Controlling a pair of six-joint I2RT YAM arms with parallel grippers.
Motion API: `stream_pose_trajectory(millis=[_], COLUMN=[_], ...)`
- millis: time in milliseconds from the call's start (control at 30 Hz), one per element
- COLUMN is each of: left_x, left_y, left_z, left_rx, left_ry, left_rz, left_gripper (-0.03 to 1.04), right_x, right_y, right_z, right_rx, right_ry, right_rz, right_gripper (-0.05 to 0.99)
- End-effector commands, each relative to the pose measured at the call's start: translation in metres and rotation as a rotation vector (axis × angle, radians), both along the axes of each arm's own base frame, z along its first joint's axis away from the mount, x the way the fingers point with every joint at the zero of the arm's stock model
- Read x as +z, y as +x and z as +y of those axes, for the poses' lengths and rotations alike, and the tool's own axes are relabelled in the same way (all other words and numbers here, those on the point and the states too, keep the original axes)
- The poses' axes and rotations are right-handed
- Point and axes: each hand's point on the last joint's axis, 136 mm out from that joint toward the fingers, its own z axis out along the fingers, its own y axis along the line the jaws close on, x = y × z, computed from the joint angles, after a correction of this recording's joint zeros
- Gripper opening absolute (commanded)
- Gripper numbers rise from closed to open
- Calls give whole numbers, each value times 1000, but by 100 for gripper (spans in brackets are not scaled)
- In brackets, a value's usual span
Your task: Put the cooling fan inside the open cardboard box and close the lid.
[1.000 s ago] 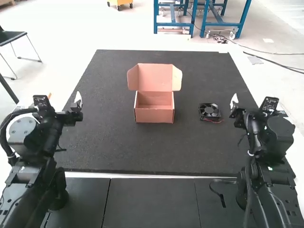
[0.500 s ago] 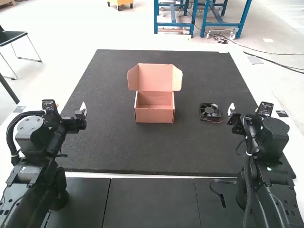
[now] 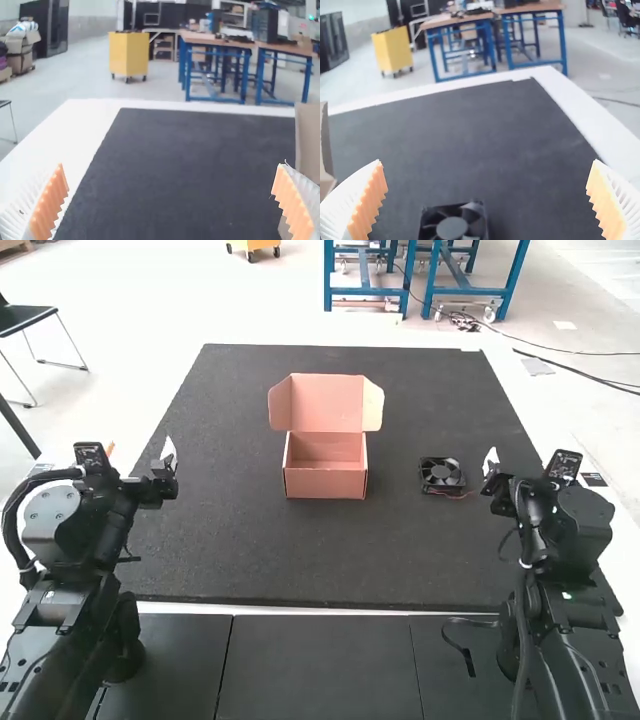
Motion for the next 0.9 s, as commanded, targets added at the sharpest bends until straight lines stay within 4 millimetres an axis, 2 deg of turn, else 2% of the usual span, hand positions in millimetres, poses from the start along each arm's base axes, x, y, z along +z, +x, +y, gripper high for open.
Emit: stream_pose_trajectory(millis=[0, 100, 167, 333, 467, 600, 733, 800, 867], left_x=[23, 36, 43, 56, 61, 67, 73, 68, 59], left_y=[-5, -7, -5, 19, 51, 81, 108, 123, 133], left_z=[-3, -5, -5, -5, -3, 0, 5, 5, -7], left_rx=[-23, -30, -31, -34, -32, -35, -25, -29, -102], left_ry=[-11, -11, -12, -18, -47, -65, -70, -71, -78], left_rz=[-58, -58, -51, 47, 150, 225, 280, 335, 401], left_gripper=[95, 95, 95, 95, 96, 96, 96, 96, 96], right_x=[3, 6, 33, 52, 73, 94, 97, 94, 88], right_y=[-1, -1, -3, 5, 29, 61, 92, 103, 111], right_z=[-5, -6, -5, -6, -12, -16, -19, -20, -21], right_rx=[-25, -27, -24, -24, -50, -59, -69, -76, -83], right_ry=[1, 0, -8, -4, 26, 83, 114, 137, 155], right_rz=[-16, -30, -129, -77, 14, 118, 267, 334, 395], right_gripper=[91, 91, 91, 91, 91, 91, 91, 91, 91])
